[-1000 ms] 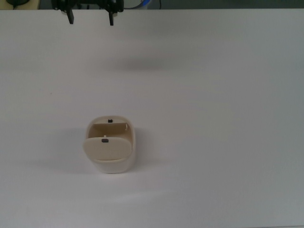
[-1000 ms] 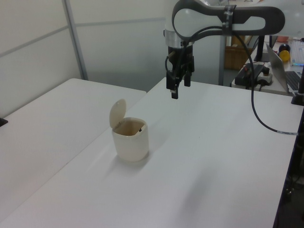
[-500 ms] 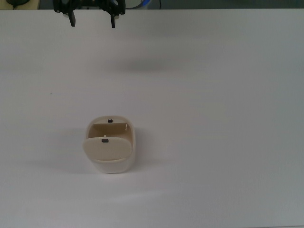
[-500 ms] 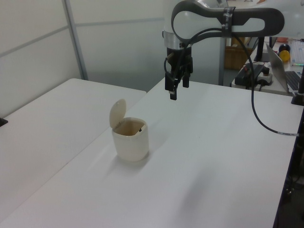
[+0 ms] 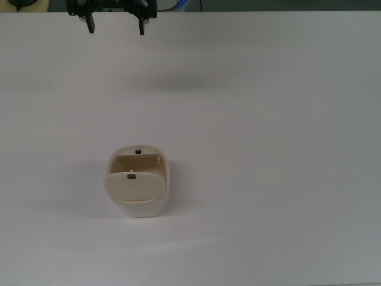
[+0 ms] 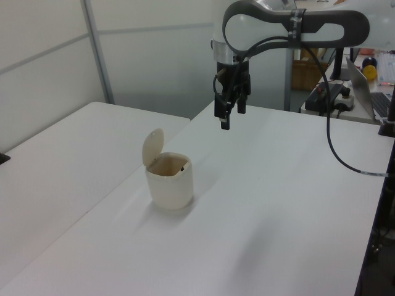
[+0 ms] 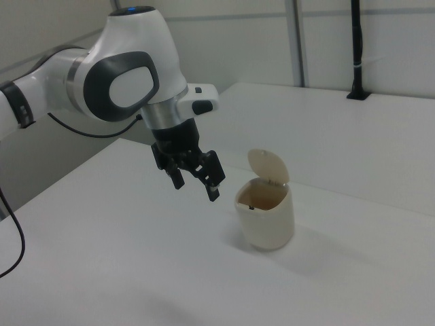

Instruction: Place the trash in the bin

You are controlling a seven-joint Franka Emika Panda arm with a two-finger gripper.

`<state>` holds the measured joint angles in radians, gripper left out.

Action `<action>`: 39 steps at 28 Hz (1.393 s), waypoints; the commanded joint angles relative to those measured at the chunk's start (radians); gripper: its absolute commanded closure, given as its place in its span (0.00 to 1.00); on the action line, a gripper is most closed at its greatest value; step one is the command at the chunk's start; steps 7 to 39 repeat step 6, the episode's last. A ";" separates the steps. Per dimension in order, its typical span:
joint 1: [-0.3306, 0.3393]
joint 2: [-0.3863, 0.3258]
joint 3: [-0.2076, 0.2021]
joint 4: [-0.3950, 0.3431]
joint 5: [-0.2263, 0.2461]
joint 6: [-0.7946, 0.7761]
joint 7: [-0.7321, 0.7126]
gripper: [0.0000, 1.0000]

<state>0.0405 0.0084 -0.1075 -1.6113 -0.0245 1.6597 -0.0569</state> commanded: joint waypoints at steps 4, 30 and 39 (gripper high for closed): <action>0.002 -0.018 -0.004 -0.016 0.006 0.006 0.034 0.00; 0.002 -0.016 -0.004 -0.016 0.006 0.006 0.049 0.00; 0.002 -0.016 -0.004 -0.016 0.006 0.006 0.049 0.00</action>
